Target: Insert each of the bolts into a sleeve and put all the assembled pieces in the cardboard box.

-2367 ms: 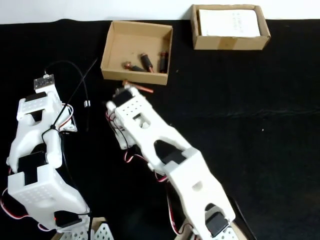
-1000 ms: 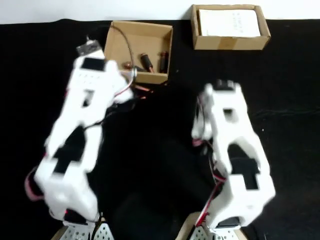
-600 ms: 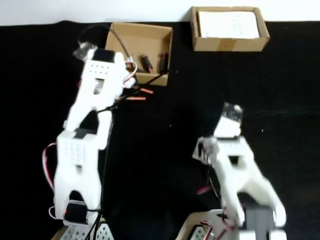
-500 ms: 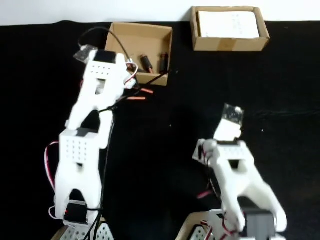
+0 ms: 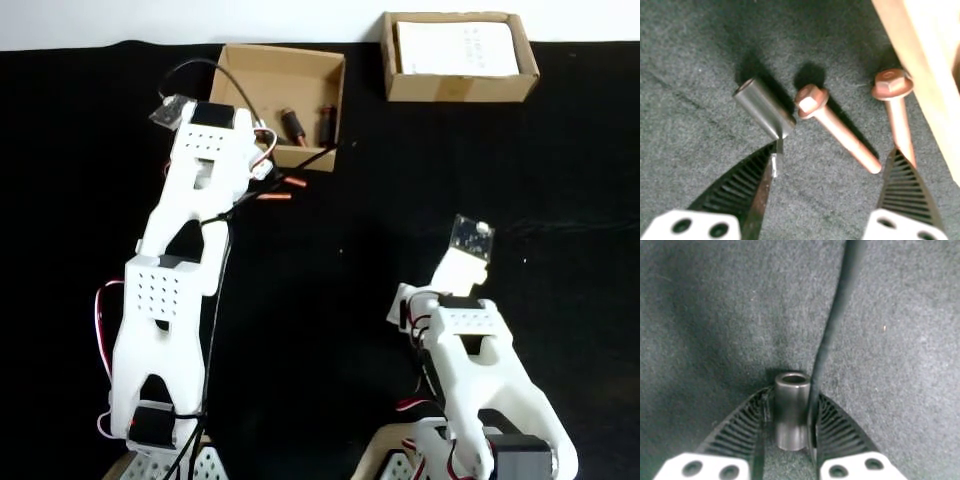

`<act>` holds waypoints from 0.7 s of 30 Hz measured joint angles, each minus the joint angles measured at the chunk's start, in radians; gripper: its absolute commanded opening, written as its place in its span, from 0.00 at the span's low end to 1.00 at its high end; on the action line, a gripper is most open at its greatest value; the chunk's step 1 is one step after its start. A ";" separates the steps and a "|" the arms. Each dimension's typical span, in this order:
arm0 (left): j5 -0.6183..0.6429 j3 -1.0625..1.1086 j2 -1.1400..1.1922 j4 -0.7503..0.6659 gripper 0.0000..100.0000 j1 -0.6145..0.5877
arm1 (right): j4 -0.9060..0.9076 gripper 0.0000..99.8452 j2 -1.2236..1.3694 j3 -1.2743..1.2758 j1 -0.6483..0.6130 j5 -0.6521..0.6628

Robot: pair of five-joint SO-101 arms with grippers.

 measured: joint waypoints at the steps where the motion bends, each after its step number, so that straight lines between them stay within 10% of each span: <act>1: 0.005 0.000 0.000 0.000 0.32 0.000 | 0.000 0.01 0.000 0.000 0.000 0.000; 21: 0.092 -0.031 0.135 -0.163 0.25 -0.012 | 0.000 0.01 0.000 0.000 0.000 0.000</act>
